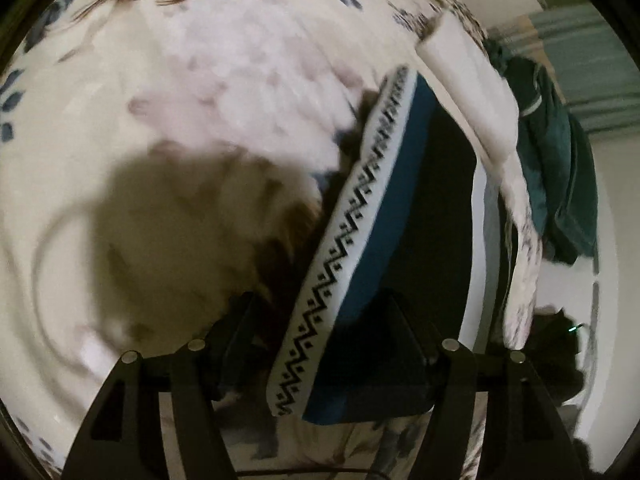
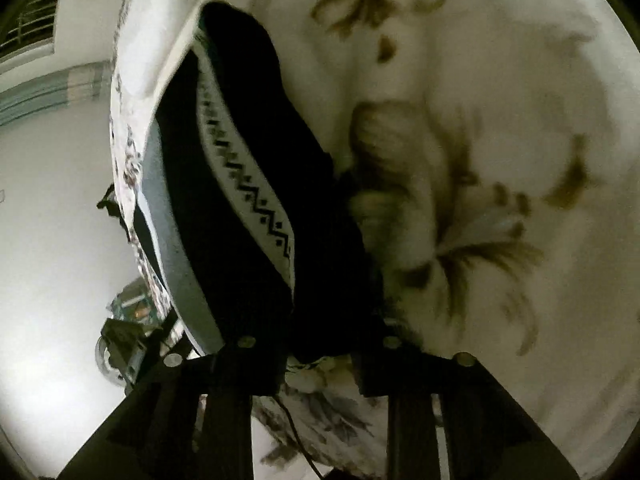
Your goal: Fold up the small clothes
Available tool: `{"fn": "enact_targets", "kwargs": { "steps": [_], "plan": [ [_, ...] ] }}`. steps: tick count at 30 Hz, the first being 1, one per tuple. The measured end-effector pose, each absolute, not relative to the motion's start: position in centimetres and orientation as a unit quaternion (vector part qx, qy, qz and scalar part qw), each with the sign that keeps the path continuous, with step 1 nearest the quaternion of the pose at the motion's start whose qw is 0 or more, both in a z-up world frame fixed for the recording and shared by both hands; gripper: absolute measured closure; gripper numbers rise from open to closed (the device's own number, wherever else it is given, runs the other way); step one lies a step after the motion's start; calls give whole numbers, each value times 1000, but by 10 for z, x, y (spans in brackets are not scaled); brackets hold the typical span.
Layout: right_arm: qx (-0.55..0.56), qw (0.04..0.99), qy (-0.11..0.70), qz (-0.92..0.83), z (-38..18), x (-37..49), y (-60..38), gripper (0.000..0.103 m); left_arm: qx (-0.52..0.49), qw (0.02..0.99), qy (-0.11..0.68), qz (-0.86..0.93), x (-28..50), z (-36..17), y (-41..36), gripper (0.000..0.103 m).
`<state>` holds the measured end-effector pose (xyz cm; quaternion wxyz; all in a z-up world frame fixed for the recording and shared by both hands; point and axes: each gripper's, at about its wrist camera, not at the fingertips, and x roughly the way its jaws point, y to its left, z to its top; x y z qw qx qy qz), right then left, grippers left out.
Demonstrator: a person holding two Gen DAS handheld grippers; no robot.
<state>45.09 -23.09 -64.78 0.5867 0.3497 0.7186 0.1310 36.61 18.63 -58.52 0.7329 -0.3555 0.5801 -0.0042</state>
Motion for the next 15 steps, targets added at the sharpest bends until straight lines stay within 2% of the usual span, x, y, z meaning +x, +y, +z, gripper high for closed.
{"fn": "enact_targets", "kwargs": {
  "steps": [3, 8, 9, 11, 13, 15],
  "plan": [
    [338, 606, 712, 109, -635, 445, -243, 82, -349, 736, 580, -10, 371, -585, 180, 40],
    [280, 598, 743, 112, -652, 452, -229, 81, -348, 735, 582, -8, 378, -587, 181, 40],
    [256, 604, 747, 111, -652, 455, -226, 78, -350, 734, 582, -8, 378, -586, 182, 40],
    [221, 611, 753, 106, -650, 461, -223, 58, -349, 736, 580, -8, 377, -583, 186, 40],
    [214, 623, 746, 96, -643, 468, -228, 54, -346, 739, 578, -9, 376, -580, 187, 40],
    [255, 636, 721, 104, -637, 479, -238, 52, -335, 745, 577, -3, 381, -578, 190, 40]
  ]
}}
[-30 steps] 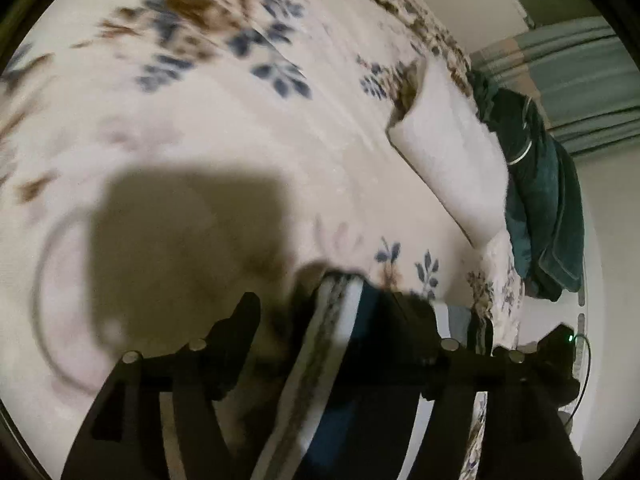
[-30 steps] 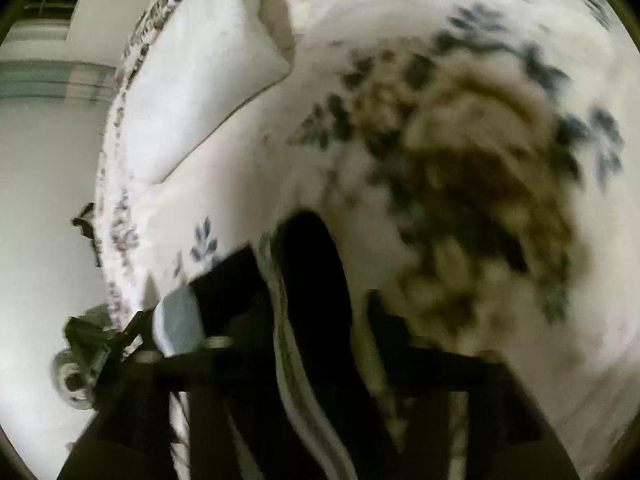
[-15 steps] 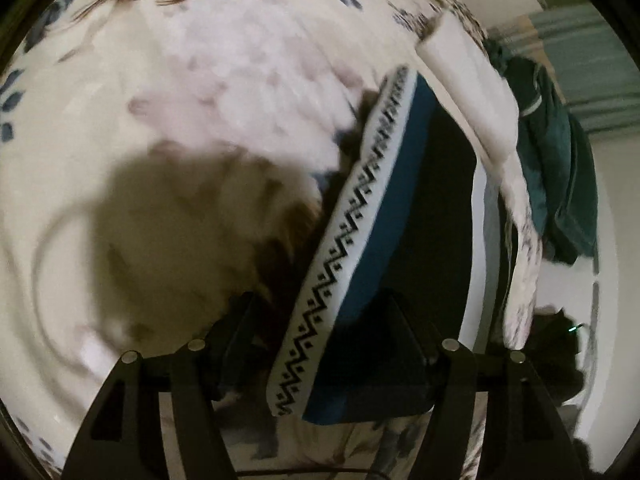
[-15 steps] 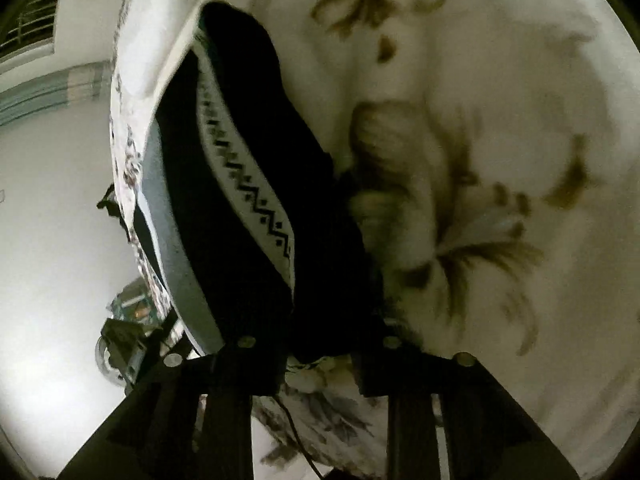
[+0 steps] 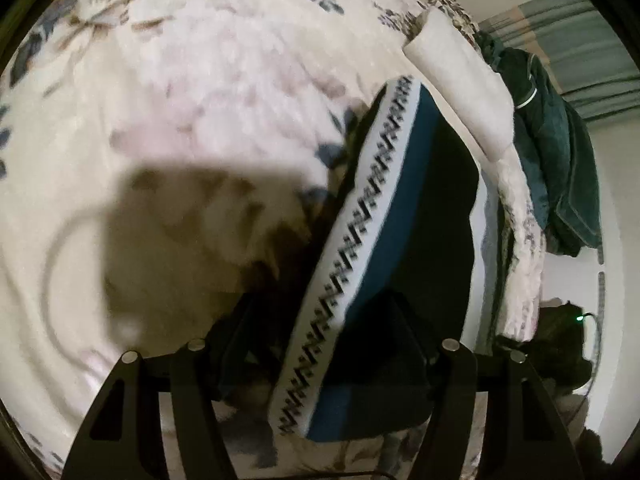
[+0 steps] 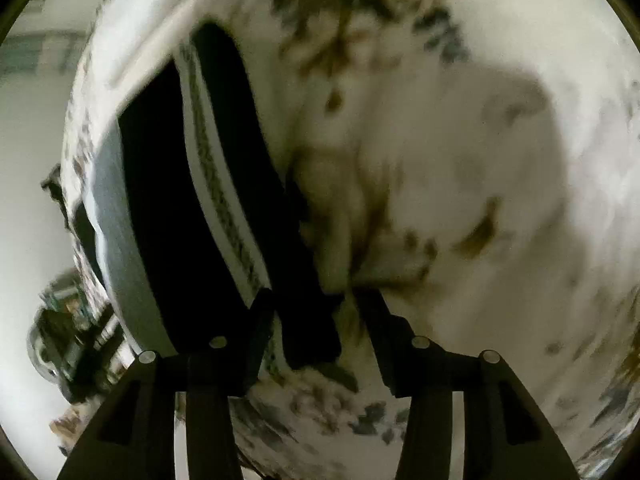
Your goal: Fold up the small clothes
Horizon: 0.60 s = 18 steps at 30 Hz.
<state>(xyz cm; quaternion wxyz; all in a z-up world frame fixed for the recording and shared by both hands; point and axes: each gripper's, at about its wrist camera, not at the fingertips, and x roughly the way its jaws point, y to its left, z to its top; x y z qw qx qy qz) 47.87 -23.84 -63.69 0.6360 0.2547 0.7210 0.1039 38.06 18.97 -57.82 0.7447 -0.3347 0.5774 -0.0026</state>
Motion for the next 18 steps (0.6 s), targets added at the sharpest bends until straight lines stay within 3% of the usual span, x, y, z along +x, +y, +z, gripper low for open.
{"fn": "enact_targets", "kwargs": {
  "steps": [2, 8, 13, 15, 16, 17, 18],
  "plan": [
    [289, 642, 701, 115, -636, 488, -245, 41, -334, 744, 578, 0, 390, -581, 191, 40],
    [342, 656, 657, 146, -647, 534, -243, 41, -369, 745, 554, -29, 443, -587, 193, 40],
    [307, 692, 633, 161, -639, 592, -215, 41, -364, 753, 547, -40, 492, -597, 192, 39],
    [280, 707, 625, 177, -633, 602, -207, 57, -334, 771, 542, -32, 504, -594, 189, 41],
    [261, 713, 627, 175, -631, 608, -200, 87, -327, 779, 534, -34, 506, -591, 189, 57],
    [253, 718, 625, 175, -630, 615, -201, 94, -321, 786, 526, -37, 509, -588, 189, 65],
    [250, 726, 616, 175, -627, 615, -201, 95, -319, 787, 527, -35, 511, -587, 190, 67]
  ]
}}
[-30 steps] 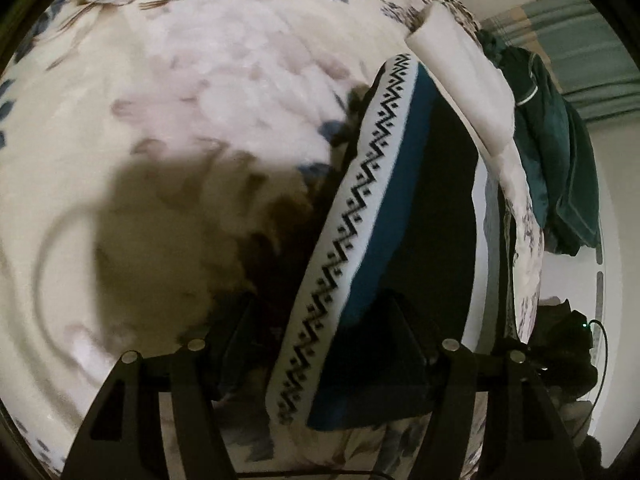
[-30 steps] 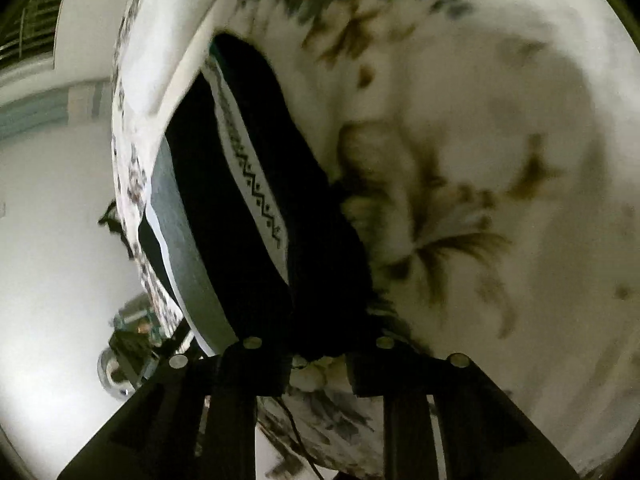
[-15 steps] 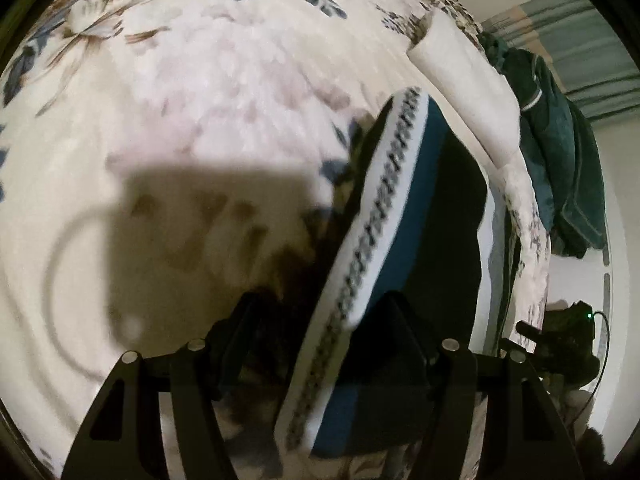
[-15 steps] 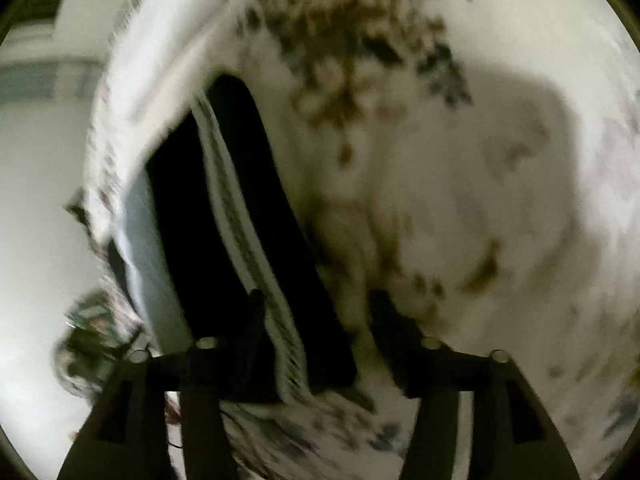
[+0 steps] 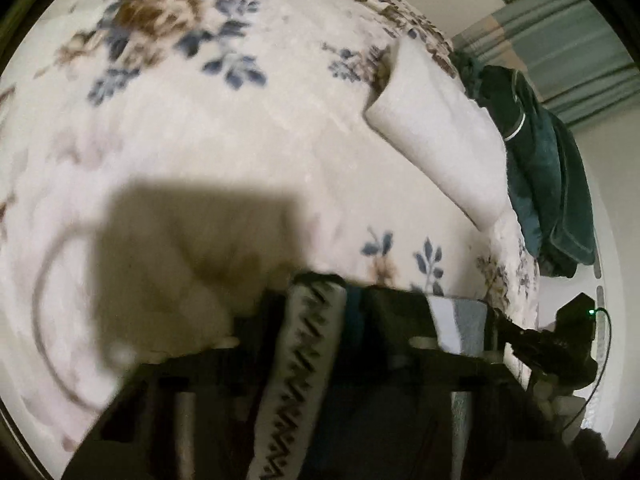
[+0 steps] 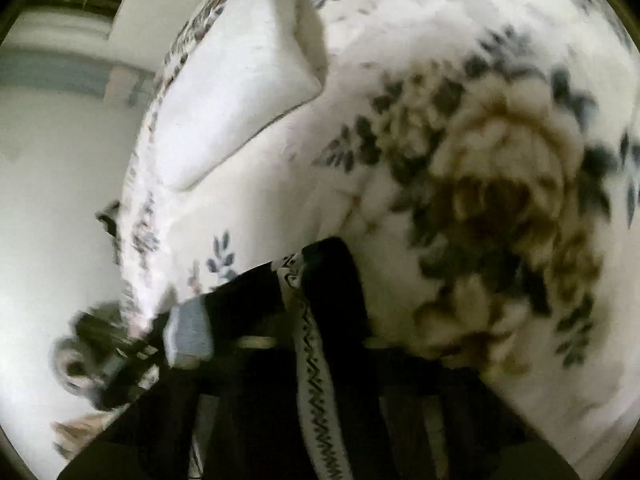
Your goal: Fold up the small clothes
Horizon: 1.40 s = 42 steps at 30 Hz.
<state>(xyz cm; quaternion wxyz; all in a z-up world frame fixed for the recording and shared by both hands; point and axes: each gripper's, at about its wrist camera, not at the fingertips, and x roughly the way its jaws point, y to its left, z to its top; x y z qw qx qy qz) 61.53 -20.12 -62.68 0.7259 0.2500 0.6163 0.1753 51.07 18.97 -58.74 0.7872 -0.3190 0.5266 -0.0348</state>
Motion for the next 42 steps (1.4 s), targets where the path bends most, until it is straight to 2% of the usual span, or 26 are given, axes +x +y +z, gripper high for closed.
{"fn": "enact_targets", "kwargs": {
  "steps": [2, 6, 8, 10, 11, 12, 13, 14, 16, 20, 24, 31, 34, 35, 40, 42],
  "plan": [
    [233, 740, 611, 154, -621, 615, -206, 97, -328, 786, 522, -34, 511, -591, 193, 72],
    [223, 738, 624, 128, -631, 617, -215, 98, -360, 773, 521, -31, 510, -604, 202, 72],
    [198, 729, 643, 126, -637, 619, -207, 97, -403, 752, 521, -34, 510, -610, 211, 67],
    [221, 706, 660, 130, -642, 617, -211, 95, -445, 730, 518, -42, 507, -612, 221, 59],
    [248, 693, 663, 136, -642, 613, -218, 88, -466, 720, 511, -45, 501, -610, 229, 55],
    [268, 682, 665, 146, -643, 611, -221, 84, -472, 721, 505, -45, 495, -607, 234, 46],
    [289, 667, 668, 161, -644, 607, -227, 65, -477, 724, 496, -46, 485, -603, 239, 37],
    [300, 658, 669, 173, -645, 603, -228, 41, -484, 722, 492, -53, 477, -602, 242, 36],
    [314, 625, 683, 211, -655, 588, -235, 32, -490, 711, 499, -69, 463, -604, 240, 34],
    [330, 530, 734, 267, -698, 554, -228, 32, -462, 688, 545, -126, 437, -619, 204, 34],
    [375, 479, 725, 323, -714, 541, -209, 31, -450, 693, 543, -150, 434, -624, 182, 33],
    [384, 463, 718, 349, -721, 544, -174, 29, -461, 697, 526, -160, 457, -625, 169, 32],
    [409, 466, 702, 351, -711, 531, -173, 46, -435, 711, 526, -168, 467, -616, 163, 33],
    [421, 463, 697, 350, -710, 526, -172, 49, -431, 716, 522, -172, 472, -612, 164, 33],
    [445, 483, 686, 313, -710, 497, -183, 49, -450, 697, 527, -185, 484, -620, 172, 33],
    [440, 491, 688, 304, -713, 499, -186, 45, -443, 690, 540, -190, 483, -628, 172, 33]
  ]
}}
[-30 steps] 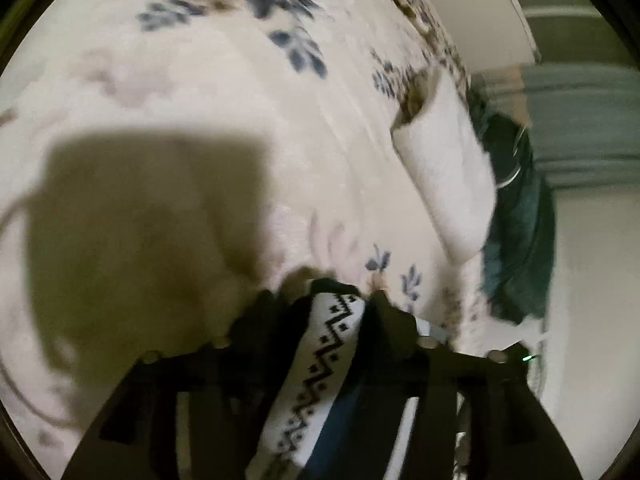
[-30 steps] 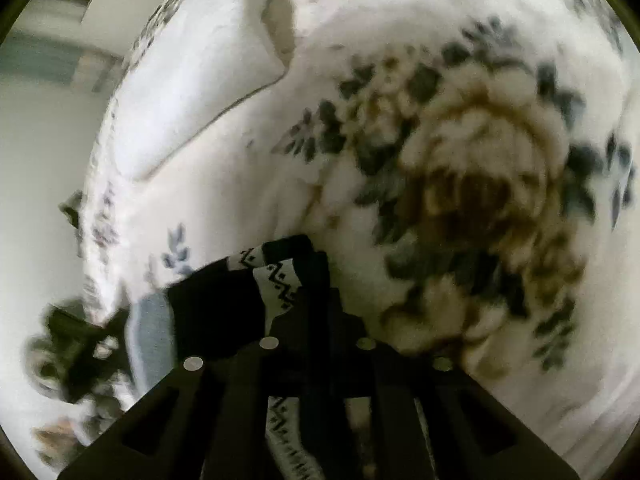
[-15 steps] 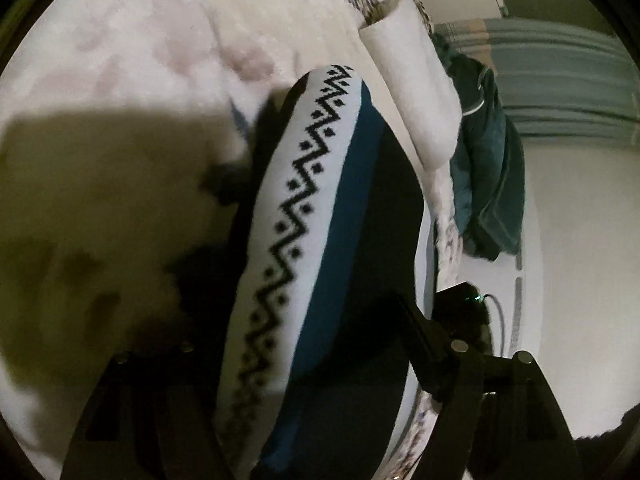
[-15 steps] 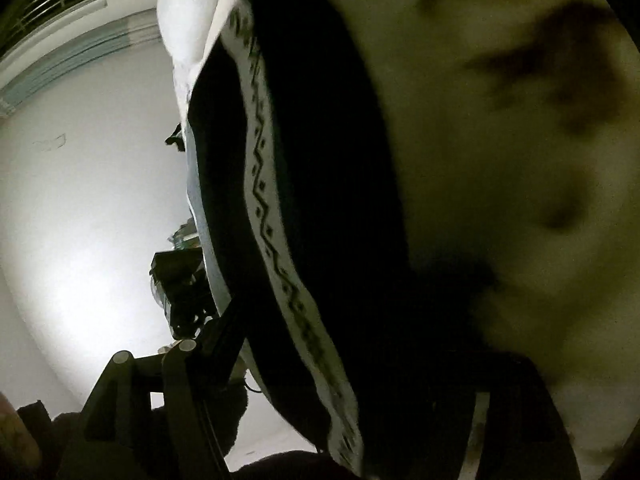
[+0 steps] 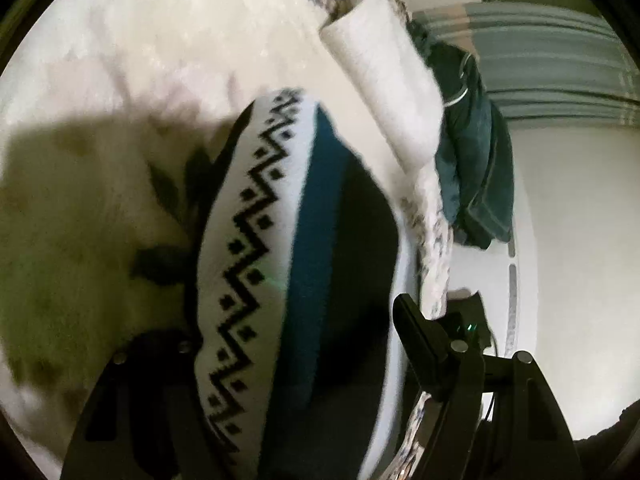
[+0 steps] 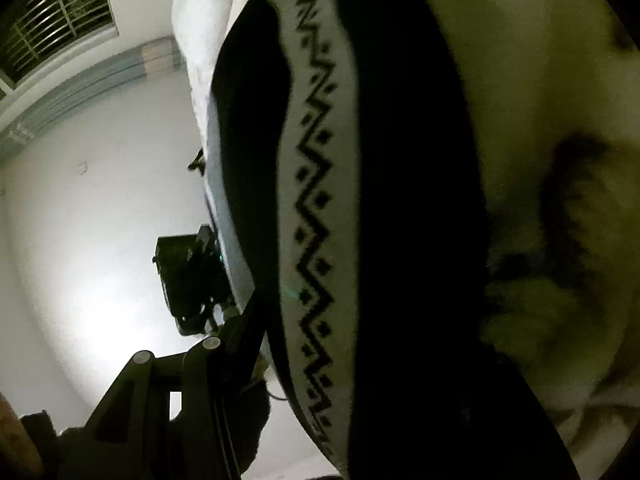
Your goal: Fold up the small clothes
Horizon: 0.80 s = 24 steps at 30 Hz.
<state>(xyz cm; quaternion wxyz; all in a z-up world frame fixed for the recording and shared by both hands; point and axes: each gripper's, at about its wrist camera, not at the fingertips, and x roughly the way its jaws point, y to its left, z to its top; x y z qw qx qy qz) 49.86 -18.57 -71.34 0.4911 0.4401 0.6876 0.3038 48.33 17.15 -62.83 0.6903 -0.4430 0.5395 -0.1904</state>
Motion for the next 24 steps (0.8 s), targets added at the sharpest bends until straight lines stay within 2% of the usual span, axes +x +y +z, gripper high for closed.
{"fn": "enact_targets", "kwargs": {
  "steps": [5, 6, 7, 8, 10, 18, 24],
  "plan": [
    [444, 495, 681, 308, -713, 502, -181, 39, -410, 710, 542, -187, 481, -622, 161, 33],
    [441, 501, 678, 308, -711, 502, -179, 39, -398, 722, 536, -183, 480, -617, 158, 40],
    [433, 512, 674, 309, -706, 503, -174, 44, -383, 736, 529, -180, 481, -610, 153, 58],
    [431, 519, 670, 310, -703, 503, -166, 59, -367, 747, 526, -177, 480, -604, 150, 66],
    [431, 529, 663, 307, -693, 505, -165, 65, -350, 761, 519, -171, 481, -591, 147, 74],
    [401, 589, 623, 321, -605, 532, -168, 69, -350, 774, 495, -184, 525, -534, 155, 75],
    [387, 640, 579, 324, -550, 619, -170, 69, -341, 791, 466, -202, 624, -495, 156, 75]
  ]
}}
